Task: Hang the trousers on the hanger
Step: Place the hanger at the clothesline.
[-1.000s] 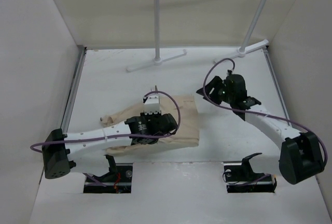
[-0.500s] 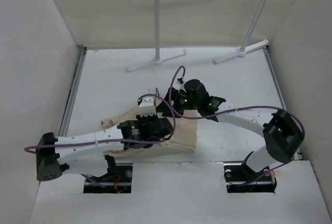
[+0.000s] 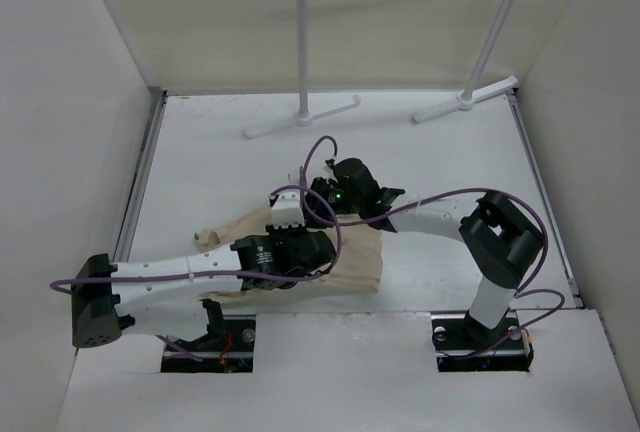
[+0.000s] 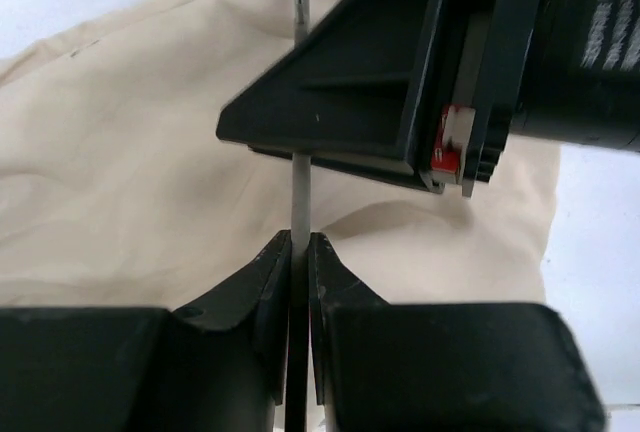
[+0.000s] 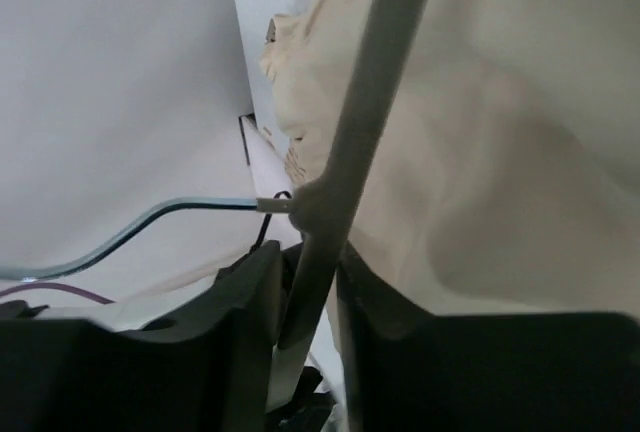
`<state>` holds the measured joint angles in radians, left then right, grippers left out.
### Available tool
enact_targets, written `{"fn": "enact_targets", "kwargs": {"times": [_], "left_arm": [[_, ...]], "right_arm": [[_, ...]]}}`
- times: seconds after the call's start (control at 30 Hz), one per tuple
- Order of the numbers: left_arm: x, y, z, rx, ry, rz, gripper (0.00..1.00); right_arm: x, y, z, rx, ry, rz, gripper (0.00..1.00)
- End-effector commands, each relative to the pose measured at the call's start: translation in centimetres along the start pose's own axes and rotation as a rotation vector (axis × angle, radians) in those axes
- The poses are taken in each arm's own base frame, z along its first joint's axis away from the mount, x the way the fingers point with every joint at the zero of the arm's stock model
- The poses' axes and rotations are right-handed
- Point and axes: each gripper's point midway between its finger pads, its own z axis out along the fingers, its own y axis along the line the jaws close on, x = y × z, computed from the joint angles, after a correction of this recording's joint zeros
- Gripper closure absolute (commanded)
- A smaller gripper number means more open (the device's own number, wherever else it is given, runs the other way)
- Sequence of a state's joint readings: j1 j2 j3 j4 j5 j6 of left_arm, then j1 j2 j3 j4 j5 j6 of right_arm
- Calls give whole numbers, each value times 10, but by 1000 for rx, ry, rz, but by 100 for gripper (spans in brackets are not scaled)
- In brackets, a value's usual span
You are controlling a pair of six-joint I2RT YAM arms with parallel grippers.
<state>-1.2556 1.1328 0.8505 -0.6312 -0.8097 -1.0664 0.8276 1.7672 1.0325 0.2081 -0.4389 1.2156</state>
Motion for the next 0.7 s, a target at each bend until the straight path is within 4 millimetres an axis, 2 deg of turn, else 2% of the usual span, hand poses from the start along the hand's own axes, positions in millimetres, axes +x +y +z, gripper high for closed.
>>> {"fn": "enact_targets", "kwargs": {"times": [0.0,0.1,0.17,0.3,0.4,0.57,0.67], "left_arm": [[-13,-4,0,6,-61,-41,100],[-12,-3,2,5,-61,-50,100],[-14,-3,1,12,-65,-65,95],[-27,-5,-4,53,-88,-126,71],[-44,-3,-17,104,-122,-194,59],[-78,14,-47,195,-209,-310,57],[-105,29,-68,241,-269,-388,57]], "right_arm": [[-10,55,-8,-140,-50,-63,72],[-13,68,-19,-168,-89,-78,80],[-20,82,-32,-197,-124,-89,82],[-40,110,-58,-260,-192,-94,84],[-55,128,-77,-298,-237,-102,84],[-79,143,-97,-317,-286,-109,85],[-94,150,-108,-319,-317,-117,85]]}}
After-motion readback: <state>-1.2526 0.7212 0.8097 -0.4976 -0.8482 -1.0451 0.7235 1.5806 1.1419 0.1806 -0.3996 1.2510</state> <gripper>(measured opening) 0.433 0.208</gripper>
